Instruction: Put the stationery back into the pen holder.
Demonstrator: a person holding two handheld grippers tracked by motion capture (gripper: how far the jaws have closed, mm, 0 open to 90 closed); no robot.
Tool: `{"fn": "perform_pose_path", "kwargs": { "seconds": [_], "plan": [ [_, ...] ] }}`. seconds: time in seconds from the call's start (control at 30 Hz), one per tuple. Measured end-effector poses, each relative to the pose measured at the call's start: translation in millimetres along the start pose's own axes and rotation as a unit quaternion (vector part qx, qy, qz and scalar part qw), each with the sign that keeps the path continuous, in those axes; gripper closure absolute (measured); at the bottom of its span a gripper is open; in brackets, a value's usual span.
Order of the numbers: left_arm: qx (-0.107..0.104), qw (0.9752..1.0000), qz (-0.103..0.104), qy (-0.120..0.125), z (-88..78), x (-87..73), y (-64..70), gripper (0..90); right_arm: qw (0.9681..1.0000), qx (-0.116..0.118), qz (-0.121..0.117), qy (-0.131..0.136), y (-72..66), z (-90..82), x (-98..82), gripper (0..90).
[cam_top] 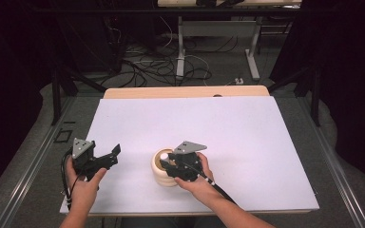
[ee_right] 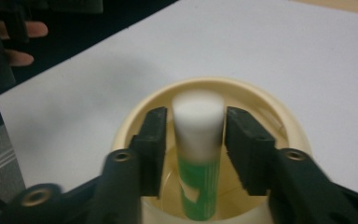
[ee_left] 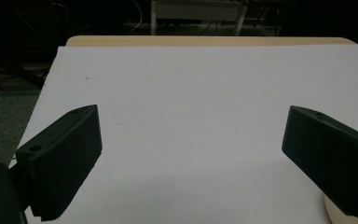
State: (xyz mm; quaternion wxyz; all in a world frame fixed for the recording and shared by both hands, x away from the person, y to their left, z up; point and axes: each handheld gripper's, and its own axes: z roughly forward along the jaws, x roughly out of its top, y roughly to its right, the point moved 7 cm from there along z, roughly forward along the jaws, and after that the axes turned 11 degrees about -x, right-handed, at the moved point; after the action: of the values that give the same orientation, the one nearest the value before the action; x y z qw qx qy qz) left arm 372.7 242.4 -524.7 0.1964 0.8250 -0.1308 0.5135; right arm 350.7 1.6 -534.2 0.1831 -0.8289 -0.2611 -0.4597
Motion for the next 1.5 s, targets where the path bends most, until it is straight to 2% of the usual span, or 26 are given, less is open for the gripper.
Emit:
{"fn": "perform_pose_path", "kwargs": {
  "seconds": [0.13,0.27,0.37,0.7,0.77,0.87,1.0,1.1,1.33,1.5],
  "plan": [
    [0.0,1.0,-0.002,0.001,-0.2,0.2,0.6,4.9,0.9999,0.004,0.001,0.015,0.0,-5.3,6.7,44.0],
    [0.0,1.0,-0.001,0.001,-0.4,0.3,0.2,4.9,0.9998,0.006,0.0,0.017,1.2,-12.4,11.6,36.3],
    [0.001,1.0,-0.001,0.001,-0.5,0.5,0.4,4.8,0.9996,0.004,0.001,0.029,3.6,-16.0,16.1,31.6],
    [0.001,1.0,-0.001,0.001,-0.6,0.5,0.2,4.8,0.9989,-0.028,-0.011,0.036,23.2,-29.7,22.4,15.9],
    [0.001,1.0,-0.001,0.002,-0.6,0.5,0.1,4.8,0.9984,-0.037,-0.018,0.038,28.5,-33.2,23.0,15.7],
    [0.001,1.0,-0.001,0.002,-0.7,0.5,0.2,4.9,0.9978,-0.051,-0.014,0.039,36.2,-39.9,24.1,14.9],
    [0.002,1.0,-0.001,0.002,-1.2,0.9,0.2,4.9,0.997,-0.068,-0.01,0.035,48.3,-48.3,24.4,13.4],
    [0.002,1.0,-0.003,0.004,-1.4,1.1,-0.1,4.8,0.9959,-0.08,-0.014,0.039,61.1,-55.2,22.9,8.6],
    [0.003,1.0,-0.004,0.004,-1.0,0.8,-0.3,4.8,0.9923,-0.118,0.008,0.037,97.9,-75.2,16.1,0.5],
    [0.002,1.0,-0.007,0.002,-0.6,0.3,0.5,4.8,0.9885,-0.145,0.026,0.033,122.8,-89.2,9.7,0.0]
  ]
}}
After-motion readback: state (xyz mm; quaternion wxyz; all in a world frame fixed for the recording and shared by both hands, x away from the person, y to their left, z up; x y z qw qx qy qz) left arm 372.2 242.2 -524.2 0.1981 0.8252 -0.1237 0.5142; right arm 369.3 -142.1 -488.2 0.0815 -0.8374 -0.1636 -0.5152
